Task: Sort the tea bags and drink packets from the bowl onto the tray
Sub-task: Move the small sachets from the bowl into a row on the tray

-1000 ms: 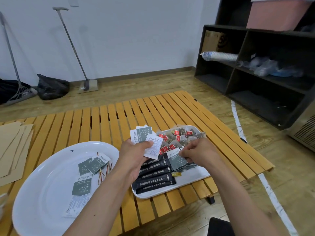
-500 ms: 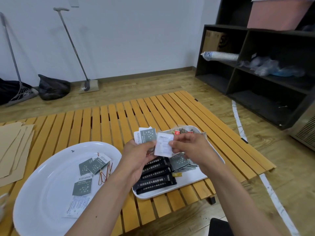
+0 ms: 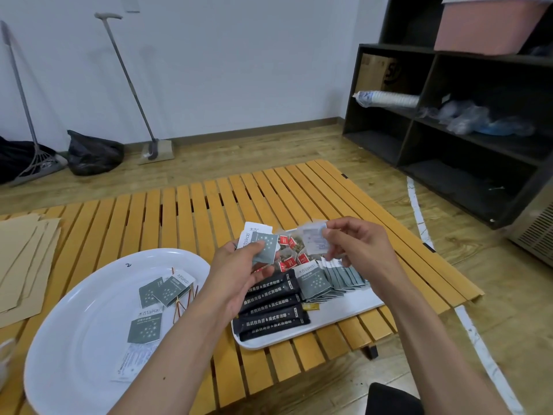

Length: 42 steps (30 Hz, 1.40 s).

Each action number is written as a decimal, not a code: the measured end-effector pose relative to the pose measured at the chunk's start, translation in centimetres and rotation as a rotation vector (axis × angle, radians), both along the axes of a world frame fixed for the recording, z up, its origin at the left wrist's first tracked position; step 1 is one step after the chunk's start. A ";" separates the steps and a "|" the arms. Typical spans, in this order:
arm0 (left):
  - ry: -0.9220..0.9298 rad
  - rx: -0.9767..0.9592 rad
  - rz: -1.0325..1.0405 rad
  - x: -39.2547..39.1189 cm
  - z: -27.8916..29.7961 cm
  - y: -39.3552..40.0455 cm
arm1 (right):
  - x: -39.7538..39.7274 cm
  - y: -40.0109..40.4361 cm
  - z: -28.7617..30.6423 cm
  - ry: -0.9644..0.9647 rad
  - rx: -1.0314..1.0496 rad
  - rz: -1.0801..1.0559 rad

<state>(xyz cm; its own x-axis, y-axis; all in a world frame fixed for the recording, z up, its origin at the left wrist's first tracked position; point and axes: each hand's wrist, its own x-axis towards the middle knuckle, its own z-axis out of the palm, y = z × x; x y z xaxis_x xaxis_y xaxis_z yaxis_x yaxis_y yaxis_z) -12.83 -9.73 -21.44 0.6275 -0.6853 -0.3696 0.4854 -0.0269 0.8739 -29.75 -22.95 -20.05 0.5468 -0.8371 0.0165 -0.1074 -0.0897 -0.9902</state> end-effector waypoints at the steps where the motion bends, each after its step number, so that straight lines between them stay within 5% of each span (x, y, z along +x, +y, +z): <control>1: -0.002 -0.001 0.000 0.0 0.0 0.0 | 0.1 0.0 0.0 0.024 -0.014 0.020; 11: -0.145 0.062 -0.022 0.0 -0.5 -0.2 | -0.6 -0.6 -1.0 0.360 -0.109 0.159; 22: -0.160 0.066 -0.073 -0.3 -0.5 0.0 | 0.3 -0.7 -2.1 0.710 -0.249 0.053; 30: -0.159 0.048 -0.092 -0.4 -0.5 0.1 | 1.0 0.1 -2.2 0.797 -0.339 0.039; 34: -0.185 0.056 -0.092 -0.3 -0.5 0.2 | 0.7 -0.2 -2.2 0.736 -0.334 0.014; 39: -0.255 0.102 -0.126 -0.5 -0.5 0.3 | 1.4 1.4 -0.4 0.230 -0.190 -0.029; 42: -0.290 0.120 -0.154 -0.8 -0.4 0.4 | 2.1 2.6 -0.1 0.146 -0.099 0.059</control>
<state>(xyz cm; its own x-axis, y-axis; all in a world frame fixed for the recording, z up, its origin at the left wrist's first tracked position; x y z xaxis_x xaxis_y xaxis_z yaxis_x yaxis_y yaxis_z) -13.60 -9.36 -21.84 0.6106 -0.7429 -0.2743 0.1993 -0.1911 0.9611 -27.69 -20.40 -20.19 0.5977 -0.8016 0.0141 -0.2408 -0.1963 -0.9505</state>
